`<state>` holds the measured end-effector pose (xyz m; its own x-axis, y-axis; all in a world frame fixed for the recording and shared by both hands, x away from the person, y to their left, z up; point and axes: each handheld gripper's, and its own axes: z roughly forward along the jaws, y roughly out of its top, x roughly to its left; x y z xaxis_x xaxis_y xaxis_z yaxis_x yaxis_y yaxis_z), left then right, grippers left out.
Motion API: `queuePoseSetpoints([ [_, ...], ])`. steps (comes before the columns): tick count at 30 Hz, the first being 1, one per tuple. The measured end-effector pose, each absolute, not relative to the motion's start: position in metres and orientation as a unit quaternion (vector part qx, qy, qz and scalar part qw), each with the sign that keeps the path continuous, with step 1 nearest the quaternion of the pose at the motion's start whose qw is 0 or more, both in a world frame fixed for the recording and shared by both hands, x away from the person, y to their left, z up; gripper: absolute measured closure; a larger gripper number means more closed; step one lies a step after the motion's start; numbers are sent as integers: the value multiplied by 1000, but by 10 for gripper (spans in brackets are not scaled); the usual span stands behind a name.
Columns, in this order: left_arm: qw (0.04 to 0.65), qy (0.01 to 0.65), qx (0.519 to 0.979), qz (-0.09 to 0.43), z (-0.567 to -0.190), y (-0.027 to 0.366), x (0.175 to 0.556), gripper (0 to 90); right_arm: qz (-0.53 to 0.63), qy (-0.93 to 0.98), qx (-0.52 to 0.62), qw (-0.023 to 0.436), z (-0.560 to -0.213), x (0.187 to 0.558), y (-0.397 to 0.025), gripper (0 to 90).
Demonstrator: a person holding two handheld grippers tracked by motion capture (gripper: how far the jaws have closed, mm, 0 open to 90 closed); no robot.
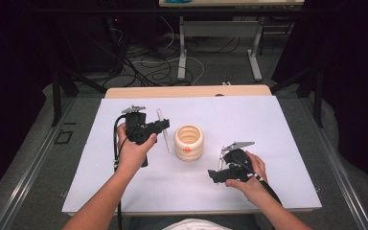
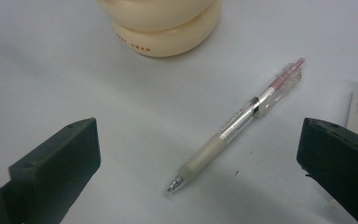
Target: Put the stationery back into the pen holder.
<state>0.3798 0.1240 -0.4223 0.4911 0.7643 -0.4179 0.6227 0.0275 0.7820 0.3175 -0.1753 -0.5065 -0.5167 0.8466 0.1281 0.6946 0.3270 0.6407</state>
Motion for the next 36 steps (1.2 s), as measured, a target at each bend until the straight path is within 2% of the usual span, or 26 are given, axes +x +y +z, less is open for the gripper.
queuePoseSetpoints([
  [23, 507, 484, 706, 103, -414, 77, 405, 780, 342, 790, 498, 104, -507, 323, -188, 0],
  [36, 460, 488, 734, 109, -432, 61, 415, 780, 340, 790, 500, 105, -507, 324, -190, 0],
])
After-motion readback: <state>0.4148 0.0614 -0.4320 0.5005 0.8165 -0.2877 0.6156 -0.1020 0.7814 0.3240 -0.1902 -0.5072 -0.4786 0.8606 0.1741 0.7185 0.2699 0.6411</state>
